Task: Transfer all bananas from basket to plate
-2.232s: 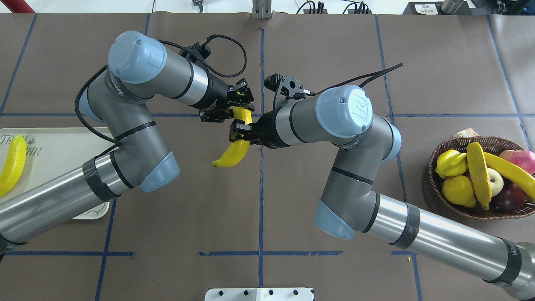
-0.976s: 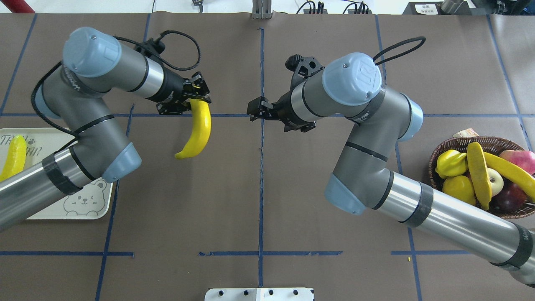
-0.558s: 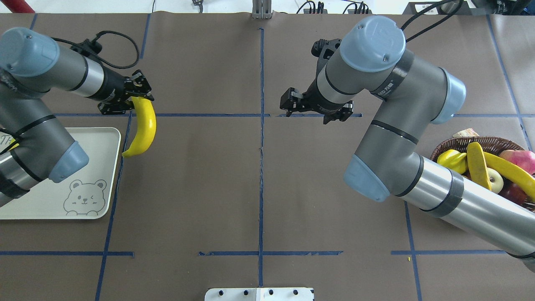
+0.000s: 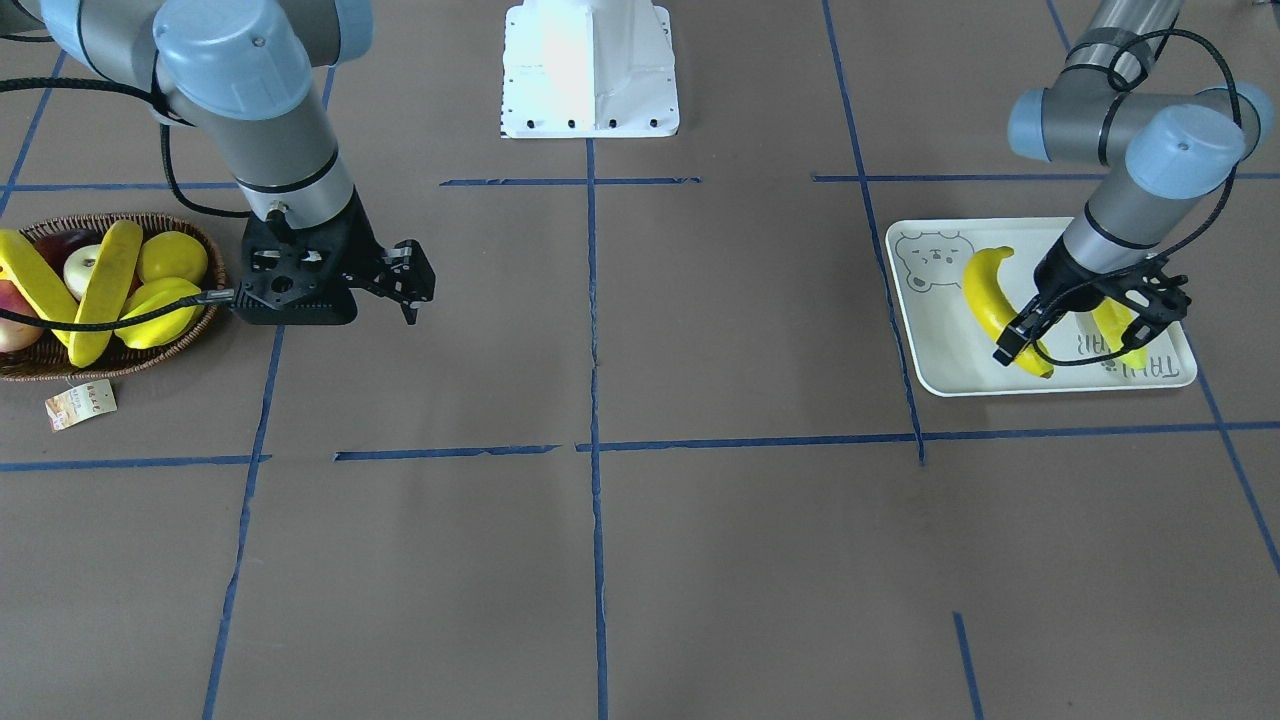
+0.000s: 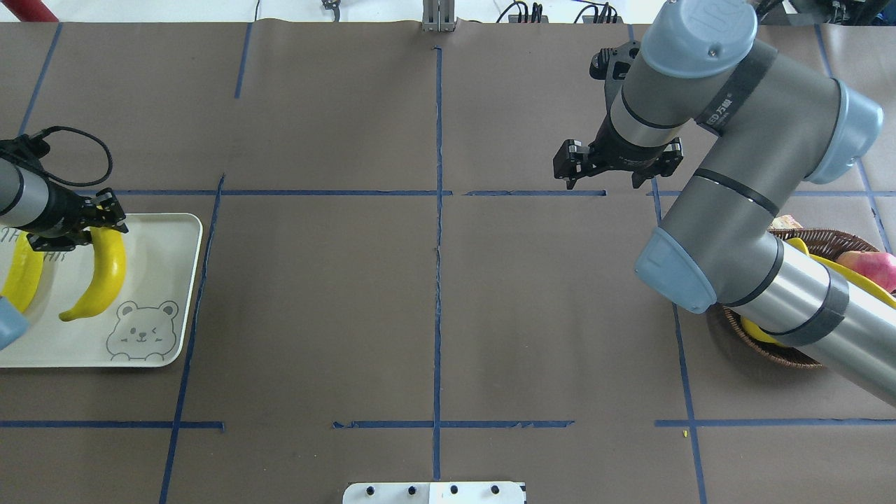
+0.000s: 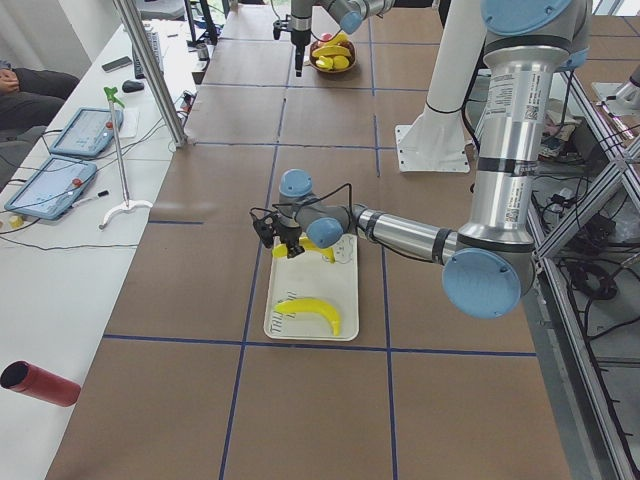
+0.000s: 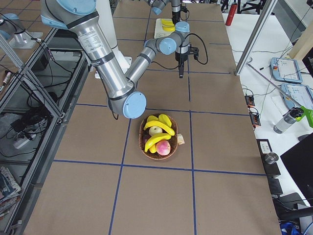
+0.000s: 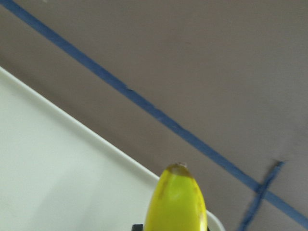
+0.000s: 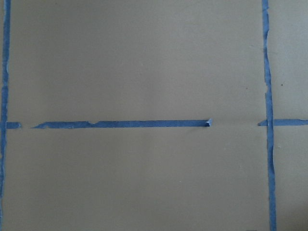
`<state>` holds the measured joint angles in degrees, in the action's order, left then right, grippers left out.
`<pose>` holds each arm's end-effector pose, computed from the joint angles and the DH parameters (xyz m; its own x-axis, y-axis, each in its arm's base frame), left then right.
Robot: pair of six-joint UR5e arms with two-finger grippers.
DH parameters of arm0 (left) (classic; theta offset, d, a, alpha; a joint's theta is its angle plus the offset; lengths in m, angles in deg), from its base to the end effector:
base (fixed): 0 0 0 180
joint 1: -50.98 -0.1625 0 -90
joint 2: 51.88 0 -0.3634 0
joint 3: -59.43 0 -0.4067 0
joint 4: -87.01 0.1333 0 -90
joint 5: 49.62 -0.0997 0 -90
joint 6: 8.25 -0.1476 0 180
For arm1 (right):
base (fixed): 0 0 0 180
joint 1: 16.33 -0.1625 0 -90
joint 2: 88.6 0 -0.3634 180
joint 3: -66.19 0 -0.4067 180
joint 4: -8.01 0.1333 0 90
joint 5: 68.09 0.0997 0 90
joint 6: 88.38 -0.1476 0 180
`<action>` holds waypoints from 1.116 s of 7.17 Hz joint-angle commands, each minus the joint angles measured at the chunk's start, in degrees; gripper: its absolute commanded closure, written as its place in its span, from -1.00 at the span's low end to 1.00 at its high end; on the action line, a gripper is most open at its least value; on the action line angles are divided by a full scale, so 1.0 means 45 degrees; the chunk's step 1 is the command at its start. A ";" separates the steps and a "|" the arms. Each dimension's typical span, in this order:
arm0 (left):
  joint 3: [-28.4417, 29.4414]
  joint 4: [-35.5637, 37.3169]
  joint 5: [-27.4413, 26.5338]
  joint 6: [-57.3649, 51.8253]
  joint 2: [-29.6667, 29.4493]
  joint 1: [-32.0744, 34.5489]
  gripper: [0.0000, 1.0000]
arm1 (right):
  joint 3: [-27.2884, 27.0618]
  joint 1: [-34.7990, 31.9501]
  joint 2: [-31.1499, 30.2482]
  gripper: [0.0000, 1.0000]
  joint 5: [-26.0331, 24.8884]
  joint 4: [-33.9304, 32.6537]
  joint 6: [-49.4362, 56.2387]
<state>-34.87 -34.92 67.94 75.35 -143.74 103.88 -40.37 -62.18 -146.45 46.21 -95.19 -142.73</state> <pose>0.2952 -0.4981 0.5235 0.5314 -0.5388 -0.6536 0.4787 0.8276 -0.2931 -0.3805 -0.4962 0.2162 0.7448 0.0047 0.6672 -0.0656 0.9956 0.0663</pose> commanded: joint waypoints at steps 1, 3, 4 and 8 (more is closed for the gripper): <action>0.0309 -0.0112 0.0008 -0.1541 0.0685 0.0334 1.00 | -0.0090 -0.0102 -0.0154 -0.99 0.0029 -0.0016 0.0243; 0.0894 -0.0151 0.0027 -0.1819 0.0687 0.0685 0.99 | -0.0090 -0.0102 -0.0231 -1.00 0.0049 0.0042 0.0243; 0.1071 -0.0152 0.0027 -0.2168 0.0687 0.0842 0.90 | -0.0090 -0.0102 -0.0232 -1.00 0.0049 0.0062 0.0243; 0.1190 -0.0210 0.0027 -0.2250 0.0628 0.0979 -0.99 | -0.0090 -0.0102 -0.0232 -1.00 0.0030 0.0062 0.0243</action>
<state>-29.56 -35.72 68.07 65.34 -140.86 107.90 -40.77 -62.65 -147.49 46.41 -94.91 -141.64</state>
